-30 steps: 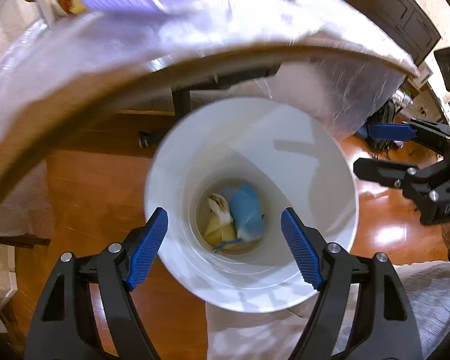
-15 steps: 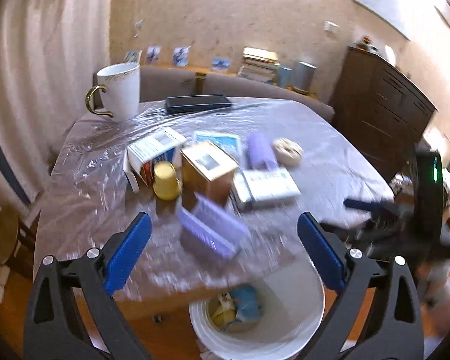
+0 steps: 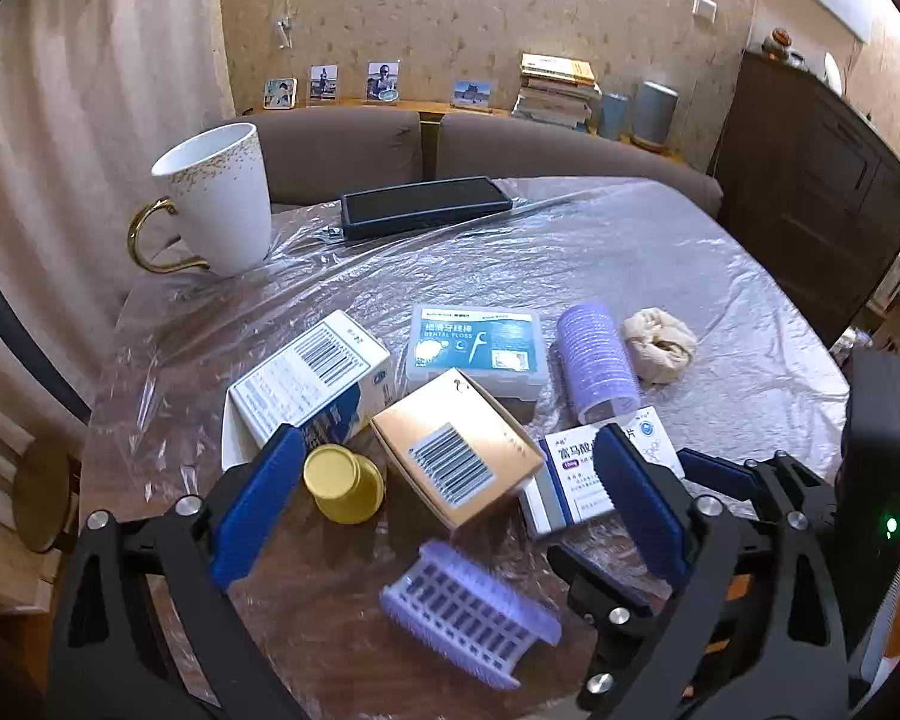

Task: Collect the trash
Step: 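Move both tools back over the table toward the boxes, then grasp the gold barcode box with the left tool while the right tool grasps the white medicine box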

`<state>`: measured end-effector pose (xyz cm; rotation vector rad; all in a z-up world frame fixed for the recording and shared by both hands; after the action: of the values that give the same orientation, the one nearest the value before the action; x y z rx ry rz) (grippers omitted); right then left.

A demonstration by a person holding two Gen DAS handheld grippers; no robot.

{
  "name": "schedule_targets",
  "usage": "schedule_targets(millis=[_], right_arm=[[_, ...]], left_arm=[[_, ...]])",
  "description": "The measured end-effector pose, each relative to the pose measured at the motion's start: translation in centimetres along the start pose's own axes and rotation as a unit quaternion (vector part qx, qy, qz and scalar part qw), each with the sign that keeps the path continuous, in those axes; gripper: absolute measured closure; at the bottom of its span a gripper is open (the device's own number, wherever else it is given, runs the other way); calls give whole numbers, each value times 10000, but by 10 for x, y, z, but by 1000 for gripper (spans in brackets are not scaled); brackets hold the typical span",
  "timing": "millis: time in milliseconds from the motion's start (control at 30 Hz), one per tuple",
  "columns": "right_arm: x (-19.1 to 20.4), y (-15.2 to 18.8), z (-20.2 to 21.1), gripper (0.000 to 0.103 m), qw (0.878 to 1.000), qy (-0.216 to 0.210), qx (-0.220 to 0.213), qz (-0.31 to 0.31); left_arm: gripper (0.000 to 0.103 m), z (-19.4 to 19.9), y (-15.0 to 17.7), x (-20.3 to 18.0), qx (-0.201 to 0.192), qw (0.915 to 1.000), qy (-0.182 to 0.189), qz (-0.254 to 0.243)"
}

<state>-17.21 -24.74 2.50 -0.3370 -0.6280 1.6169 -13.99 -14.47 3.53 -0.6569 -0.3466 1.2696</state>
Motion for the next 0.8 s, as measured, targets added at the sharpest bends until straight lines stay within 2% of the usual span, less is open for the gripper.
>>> schedule_targets(millis=[233,333,433,500,533,567,800], right_arm=[[7,-5,-14,6,9997,236,25,75],[10,-6,-18,6,9991,376,8,212],[8,-6,-19,6,9991,362,6,224],[3,-5,-17,7,9991,377,4,213],[0,-5,-15,7,9992,352,6,182],[-1,-4,-13,7,9993,330,2,149],[-24,4,1,7,9985,538,-14,39]], left_arm=[[16,-17,-2,0,198,9998,14,20],[25,-23,-3,2,255,9997,-23,2],[25,-26,-3,4,272,9996,-59,-34],[28,-27,-4,3,278,9996,-60,-82],[36,-28,-4,3,290,9995,-58,-113],[39,-29,-4,3,305,9994,-43,-125],[44,-29,-3,-11,335,9987,199,-339]])
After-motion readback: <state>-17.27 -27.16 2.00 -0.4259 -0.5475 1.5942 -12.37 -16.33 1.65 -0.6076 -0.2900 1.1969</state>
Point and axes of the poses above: each gripper's, at about its wrist camera, not at the fingertips, and z roughly against the way its jaws point, x to its left, y to its underside, the point moved 5 cm from there along -z, roughly the way its jaws point, and after that the axes turned 8 degrees about z, right-handed, at the moved point
